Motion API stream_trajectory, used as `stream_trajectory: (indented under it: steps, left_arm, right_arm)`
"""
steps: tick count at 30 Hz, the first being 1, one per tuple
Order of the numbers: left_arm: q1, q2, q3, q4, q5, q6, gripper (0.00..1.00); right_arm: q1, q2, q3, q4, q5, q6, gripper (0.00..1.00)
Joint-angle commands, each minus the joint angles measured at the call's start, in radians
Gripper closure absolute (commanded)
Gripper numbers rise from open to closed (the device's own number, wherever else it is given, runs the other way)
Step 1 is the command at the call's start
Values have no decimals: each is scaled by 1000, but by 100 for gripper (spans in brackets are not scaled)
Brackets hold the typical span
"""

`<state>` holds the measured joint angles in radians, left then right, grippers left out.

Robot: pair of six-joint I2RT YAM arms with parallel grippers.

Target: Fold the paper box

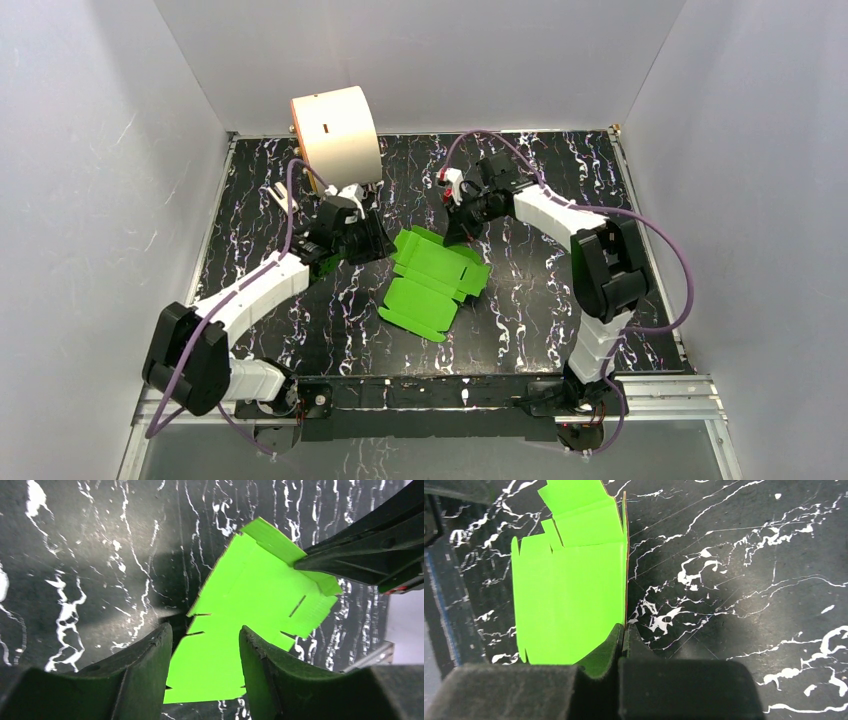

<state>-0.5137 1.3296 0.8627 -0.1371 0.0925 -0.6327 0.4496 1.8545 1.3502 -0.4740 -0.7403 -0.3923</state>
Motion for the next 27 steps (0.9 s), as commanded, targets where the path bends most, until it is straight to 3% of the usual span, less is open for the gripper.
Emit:
stream_trajectory:
  steps: [1,6,11,18,27]
  left_arm:
    - [-7,-52,-72,113,115,-149,50]
    - [-30,25,-154,341,216,-277,53]
    - [-52,134,-162,446,239,-322,56]
    - [-54,181,-181,467,236,-345,59]
    - [-58,80,-276,435,198,-392,61]
  right_arm:
    - [41,-82,-52,128,183,36,100]
    - [91,-124,-121,216,327,44,100]
    - [169,-167,-212,327,504,15,100]
    - [273,-201,-312,444,769,-64,100]
    - [284,-211,-291,441,816,-80,100]
